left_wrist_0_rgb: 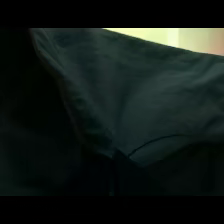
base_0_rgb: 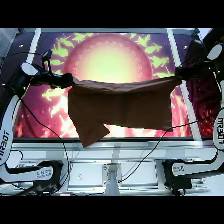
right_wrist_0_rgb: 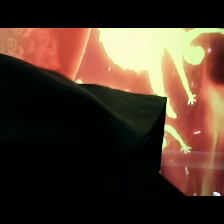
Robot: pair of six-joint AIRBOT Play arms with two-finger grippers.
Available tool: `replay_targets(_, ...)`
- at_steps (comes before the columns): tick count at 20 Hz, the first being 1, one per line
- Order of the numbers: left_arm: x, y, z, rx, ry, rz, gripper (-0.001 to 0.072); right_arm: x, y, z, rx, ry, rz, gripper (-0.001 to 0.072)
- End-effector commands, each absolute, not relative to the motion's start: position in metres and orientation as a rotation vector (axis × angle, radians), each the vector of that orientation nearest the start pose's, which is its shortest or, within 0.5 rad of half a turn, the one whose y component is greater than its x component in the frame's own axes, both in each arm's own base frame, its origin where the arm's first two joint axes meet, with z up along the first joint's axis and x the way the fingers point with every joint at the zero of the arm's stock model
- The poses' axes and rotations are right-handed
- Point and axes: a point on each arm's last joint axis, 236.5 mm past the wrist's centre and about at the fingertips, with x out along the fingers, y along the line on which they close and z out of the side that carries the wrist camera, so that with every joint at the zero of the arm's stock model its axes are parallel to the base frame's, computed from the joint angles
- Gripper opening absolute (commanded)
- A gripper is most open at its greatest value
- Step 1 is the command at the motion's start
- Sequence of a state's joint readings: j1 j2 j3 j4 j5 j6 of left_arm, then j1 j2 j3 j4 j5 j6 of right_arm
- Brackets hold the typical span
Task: Fold the clothes and pants, and hang the long-sleeved shirts on hangers.
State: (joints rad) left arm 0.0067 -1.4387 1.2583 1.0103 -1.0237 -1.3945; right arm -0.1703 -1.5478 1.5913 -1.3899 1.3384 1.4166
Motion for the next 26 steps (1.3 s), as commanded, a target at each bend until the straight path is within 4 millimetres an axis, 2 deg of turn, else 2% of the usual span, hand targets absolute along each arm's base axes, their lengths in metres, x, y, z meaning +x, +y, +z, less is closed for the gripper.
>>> replay_targets(1, 0.448, -0.087, 0.007, -0.356, 1.148, -0.274, 0.0032, 0.453, -0.004, 0.012, 0.269, 1.236, 0.170, 0.0010)
replay_targets(3, 0.459, -0.089, 0.005, -0.354, 1.110, -0.263, 0.0032, 0.454, -0.007, -0.005, 0.293, 1.183, 0.130, 0.0010)
replay_targets(5, 0.466, -0.094, -0.004, -0.350, 1.100, -0.260, 0.0032, 0.453, -0.017, -0.011, 0.310, 1.078, 0.060, 0.0010)
replay_targets(10, 0.467, -0.098, -0.035, -0.355, 1.158, -0.253, 0.0033, 0.411, -0.043, -0.043, 0.359, 1.041, -0.059, 0.0010)
replay_targets(13, 0.465, -0.099, -0.050, -0.367, 1.190, -0.250, 0.0040, 0.400, -0.038, -0.056, 0.364, 1.080, -0.053, 0.0013)
replay_targets(14, 0.465, -0.102, -0.052, -0.384, 1.193, -0.253, 0.0127, 0.401, -0.038, -0.055, 0.361, 1.077, -0.053, 0.0080)
replay_targets(15, 0.466, -0.105, -0.050, -0.404, 1.191, -0.258, 0.0387, 0.402, -0.037, -0.054, 0.363, 1.074, -0.052, 0.0317)
replay_targets(16, 0.467, -0.107, -0.048, -0.416, 1.187, -0.263, 0.0658, 0.403, -0.037, -0.052, 0.362, 1.073, -0.050, 0.0512)
replay_targets(17, 0.467, -0.109, -0.046, -0.422, 1.182, -0.271, 0.0687, 0.404, -0.037, -0.048, 0.357, 1.071, -0.046, 0.0525)
replay_targets(18, 0.468, -0.108, -0.044, -0.401, 1.173, -0.283, 0.0687, 0.406, -0.038, -0.041, 0.343, 1.069, -0.040, 0.0524)
replay_targets(20, 0.469, -0.100, -0.031, -0.349, 1.135, -0.311, 0.0687, 0.408, -0.049, -0.017, 0.274, 1.071, -0.036, 0.0479)
replay_targets(21, 0.471, -0.090, -0.019, -0.334, 1.107, -0.307, 0.0687, 0.405, -0.062, -0.001, 0.216, 1.076, -0.052, 0.0443)
replay_targets(23, 0.470, -0.060, 0.013, -0.353, 1.046, -0.267, 0.0687, 0.390, -0.101, 0.031, 0.121, 1.073, -0.132, 0.0444)
replay_targets(25, 0.452, -0.027, 0.044, -0.364, 1.032, -0.234, 0.0685, 0.365, -0.144, 0.062, 0.091, 1.029, -0.237, 0.0443)
replay_targets(26, 0.436, -0.007, 0.052, -0.314, 1.055, -0.219, 0.0685, 0.350, -0.163, 0.076, 0.081, 1.011, -0.275, 0.0434)
